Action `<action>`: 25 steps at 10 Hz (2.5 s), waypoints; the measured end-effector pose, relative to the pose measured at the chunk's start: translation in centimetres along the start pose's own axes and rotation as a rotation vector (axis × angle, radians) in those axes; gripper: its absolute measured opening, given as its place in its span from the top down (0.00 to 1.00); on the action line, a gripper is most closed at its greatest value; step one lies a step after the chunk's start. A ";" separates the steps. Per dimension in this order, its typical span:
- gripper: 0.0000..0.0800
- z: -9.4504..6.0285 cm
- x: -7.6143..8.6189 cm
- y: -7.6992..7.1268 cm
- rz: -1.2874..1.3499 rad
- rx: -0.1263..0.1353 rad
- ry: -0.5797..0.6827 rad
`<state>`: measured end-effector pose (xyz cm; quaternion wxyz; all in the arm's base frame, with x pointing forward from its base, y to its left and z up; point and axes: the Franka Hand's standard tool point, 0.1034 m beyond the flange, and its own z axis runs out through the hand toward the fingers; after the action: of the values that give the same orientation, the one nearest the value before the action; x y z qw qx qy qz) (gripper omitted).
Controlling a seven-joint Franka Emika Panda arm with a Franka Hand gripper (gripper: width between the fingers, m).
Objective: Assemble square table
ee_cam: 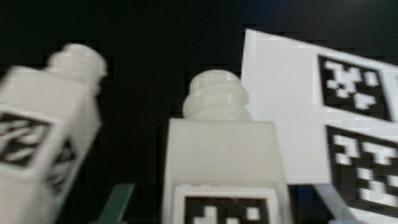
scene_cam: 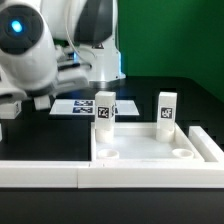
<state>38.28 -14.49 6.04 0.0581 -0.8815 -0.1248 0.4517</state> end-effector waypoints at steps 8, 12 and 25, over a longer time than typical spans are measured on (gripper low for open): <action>0.64 -4.9 0.7 0.4 -0.001 -0.075 0.389; 0.64 -16.7 1.5 0.0 -0.037 -0.222 0.723; 0.64 -21.6 10.1 -11.2 0.117 -0.228 1.338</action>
Offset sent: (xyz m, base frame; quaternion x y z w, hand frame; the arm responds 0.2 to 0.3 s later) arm -0.0358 0.0049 -0.0131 -0.0108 0.1748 0.0054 0.9845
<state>59.61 -0.74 13.15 0.0050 -0.9770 -0.0610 -0.2044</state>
